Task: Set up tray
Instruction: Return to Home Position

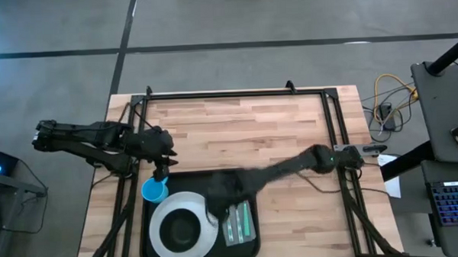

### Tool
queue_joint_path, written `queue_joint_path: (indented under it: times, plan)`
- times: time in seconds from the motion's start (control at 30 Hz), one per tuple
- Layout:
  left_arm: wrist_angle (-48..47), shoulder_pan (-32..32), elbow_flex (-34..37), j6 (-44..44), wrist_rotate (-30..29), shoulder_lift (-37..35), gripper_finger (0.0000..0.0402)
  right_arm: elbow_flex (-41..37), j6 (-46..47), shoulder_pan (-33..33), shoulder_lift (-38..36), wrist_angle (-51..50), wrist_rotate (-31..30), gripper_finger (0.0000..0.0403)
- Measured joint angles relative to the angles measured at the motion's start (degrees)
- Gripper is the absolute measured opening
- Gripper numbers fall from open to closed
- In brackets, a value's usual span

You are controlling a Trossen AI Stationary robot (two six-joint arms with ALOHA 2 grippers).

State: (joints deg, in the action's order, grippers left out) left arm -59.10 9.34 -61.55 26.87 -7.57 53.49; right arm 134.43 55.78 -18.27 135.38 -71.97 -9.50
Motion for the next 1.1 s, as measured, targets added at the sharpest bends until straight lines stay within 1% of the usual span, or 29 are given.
queue_joint_path:
  times: [0.1,0.23,0.33,0.4,0.5,0.57,0.7,0.73,0.83,0.93,1.03,1.1]
  plan:
    - [0.06,0.0,-0.68,0.6,0.01,-2.65,0.0137,0.0,-2.82,2.58,-4.25,-3.15,-4.12,0.0008]
    - [0.01,0.0,-0.56,2.59,-0.01,-8.26,0.0137,-0.71,-5.2,4.61,-10.58,-2.88,-10.2,0.0008]
    - [-0.17,0.0,-0.24,3.43,-0.01,-12.64,0.0137,-1.64,-5.51,5.61,-14.02,-2.69,-15.15,0.0008]
    - [-0.02,0.0,0.05,4.42,-0.09,-14.81,0.0137,-2.52,-5.45,5.67,-15.65,-2.87,-19.94,0.0008]
    - [-0.01,0.0,0.53,5.2,-0.42,-17.39,0.0137,-3.25,-3.31,5.35,-17.66,-6.2,-29.25,0.0008]
    - [-0.04,0.0,0.88,5.2,-0.44,-18.59,0.0137,-3.25,-0.55,5.06,-19.11,-9.08,-33.01,0.0008]
    - [-0.26,0.0,1.94,5.22,-0.45,-21.02,0.0137,-2.89,10.27,4.93,-22.7,-10.28,-33.55,0.0008]
    - [-0.19,0.0,2.2,5.21,-0.45,-21.25,0.0137,-2.89,11.43,4.79,-23.32,-9.87,-33.98,0.0008]
    - [-0.3,0.0,2.97,5.21,-0.45,-22.77,0.0137,-2.91,10.74,3.86,-24.66,-9.02,-34.04,0.0008]
    - [-0.27,0.0,3.2,5.22,-0.47,-23.47,0.0137,-2.89,8.54,2.82,-24.84,-8.24,-30.85,0.0009]
    - [-0.25,0.0,3.17,5.2,-0.44,-23.4,0.0137,-3.53,10.4,2.83,-24.88,-7.85,-26.29,0.0009]
    - [-0.27,0.0,2.85,5.21,-0.44,-23.19,0.0137,-5.09,10.61,2.75,-24.97,-6.18,-25.54,0.0009]
